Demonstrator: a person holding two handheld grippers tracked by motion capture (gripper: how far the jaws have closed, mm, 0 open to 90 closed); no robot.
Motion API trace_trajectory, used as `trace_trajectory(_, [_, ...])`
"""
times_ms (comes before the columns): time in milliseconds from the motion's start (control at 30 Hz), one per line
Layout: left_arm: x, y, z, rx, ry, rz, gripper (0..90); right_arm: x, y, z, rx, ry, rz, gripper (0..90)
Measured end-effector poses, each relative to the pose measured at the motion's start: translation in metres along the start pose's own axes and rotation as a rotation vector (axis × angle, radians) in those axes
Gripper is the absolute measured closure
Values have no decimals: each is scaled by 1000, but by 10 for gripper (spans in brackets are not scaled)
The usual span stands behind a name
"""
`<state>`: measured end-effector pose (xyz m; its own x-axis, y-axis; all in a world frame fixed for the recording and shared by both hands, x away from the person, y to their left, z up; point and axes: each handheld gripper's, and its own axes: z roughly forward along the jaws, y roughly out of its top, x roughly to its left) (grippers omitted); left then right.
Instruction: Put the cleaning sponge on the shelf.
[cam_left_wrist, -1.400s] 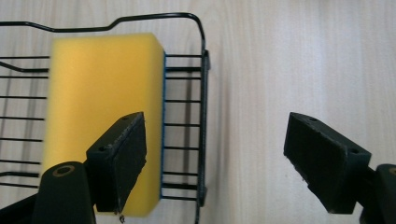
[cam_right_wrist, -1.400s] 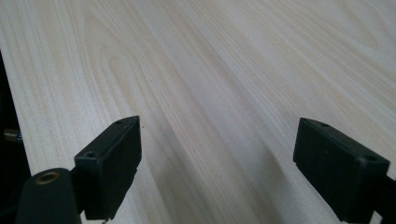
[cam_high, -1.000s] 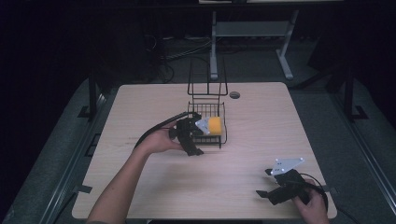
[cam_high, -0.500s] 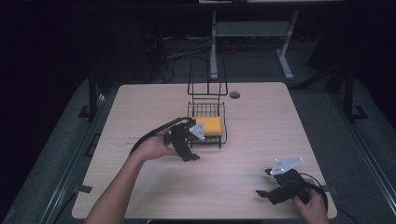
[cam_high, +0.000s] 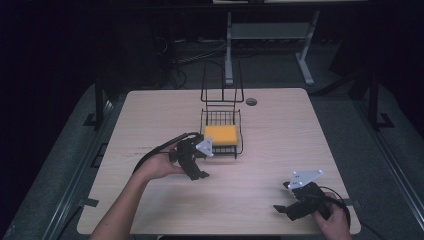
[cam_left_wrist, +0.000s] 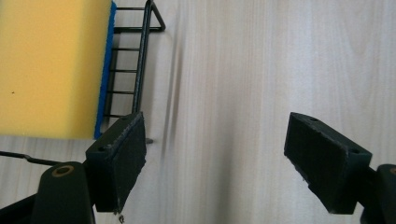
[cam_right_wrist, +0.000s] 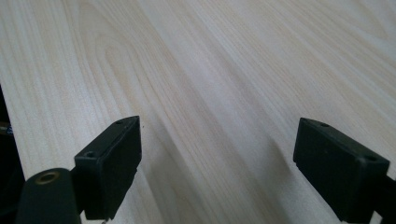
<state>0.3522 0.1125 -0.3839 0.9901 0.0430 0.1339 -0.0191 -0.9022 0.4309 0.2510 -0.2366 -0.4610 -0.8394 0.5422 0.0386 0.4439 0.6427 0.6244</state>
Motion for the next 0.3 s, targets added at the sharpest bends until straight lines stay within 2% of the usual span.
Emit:
trace_trajectory(167, [-6,-2,-1,-1,5,-2,203,1,0,1,5,-4,-8,150])
trace_trajectory(200, [-10,-4,-3,-19,12,2,205,1,0,1,7,-7,-9,150])
trace_trajectory(300, [-14,-6,-4,-22,16,1,204,2,0,1,7,-9,-8,149])
